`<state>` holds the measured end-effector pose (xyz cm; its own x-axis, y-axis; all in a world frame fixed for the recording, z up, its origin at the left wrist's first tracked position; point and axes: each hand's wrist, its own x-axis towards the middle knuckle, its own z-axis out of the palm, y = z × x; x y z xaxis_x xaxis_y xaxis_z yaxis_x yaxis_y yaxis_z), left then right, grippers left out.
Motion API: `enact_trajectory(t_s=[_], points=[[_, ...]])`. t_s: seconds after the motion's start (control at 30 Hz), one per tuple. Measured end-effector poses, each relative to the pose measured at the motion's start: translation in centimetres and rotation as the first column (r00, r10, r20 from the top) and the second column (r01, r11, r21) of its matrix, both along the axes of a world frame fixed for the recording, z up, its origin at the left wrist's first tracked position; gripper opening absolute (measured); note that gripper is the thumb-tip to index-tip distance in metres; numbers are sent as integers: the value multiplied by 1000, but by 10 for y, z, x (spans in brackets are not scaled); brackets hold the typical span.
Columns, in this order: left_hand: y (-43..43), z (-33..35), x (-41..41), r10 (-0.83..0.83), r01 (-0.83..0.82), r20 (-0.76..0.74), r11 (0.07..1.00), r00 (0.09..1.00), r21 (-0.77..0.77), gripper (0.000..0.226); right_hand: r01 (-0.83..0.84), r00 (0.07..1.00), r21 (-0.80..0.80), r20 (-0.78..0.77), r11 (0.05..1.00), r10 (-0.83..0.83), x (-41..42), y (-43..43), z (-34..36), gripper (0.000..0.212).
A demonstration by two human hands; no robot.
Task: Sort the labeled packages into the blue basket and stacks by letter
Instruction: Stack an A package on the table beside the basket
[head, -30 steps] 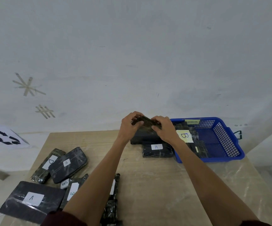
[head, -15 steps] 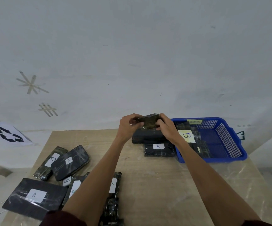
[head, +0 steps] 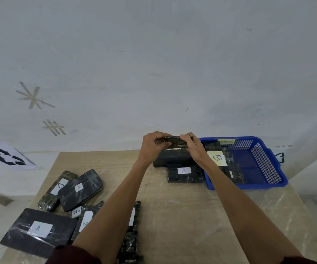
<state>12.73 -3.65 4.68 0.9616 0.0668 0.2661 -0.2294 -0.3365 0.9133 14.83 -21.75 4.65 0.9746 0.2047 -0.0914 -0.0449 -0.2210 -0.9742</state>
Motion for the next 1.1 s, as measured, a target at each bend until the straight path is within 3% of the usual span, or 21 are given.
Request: enact_trajectory(t_s=[0.53, 0.73, 0.87, 1.1], points=[[-4, 2, 1, 5, -5, 10, 1000, 1000, 10, 24, -14, 999, 7, 34, 1000, 14, 6, -7, -4, 34], [3, -4, 2, 37, -37, 2, 999, 999, -3, 17, -116, 993, -33, 13, 993, 117, 4, -17, -3, 52], [7, -5, 2, 45, -48, -46, 996, 998, -73, 14, -93, 991, -92, 92, 991, 101, 9, -31, -11, 24], [4, -14, 5, 98, -102, -108, 994, 989, -31, 23, -4, 954, -239, 289, 971, 75, 9, -29, -14, 12]])
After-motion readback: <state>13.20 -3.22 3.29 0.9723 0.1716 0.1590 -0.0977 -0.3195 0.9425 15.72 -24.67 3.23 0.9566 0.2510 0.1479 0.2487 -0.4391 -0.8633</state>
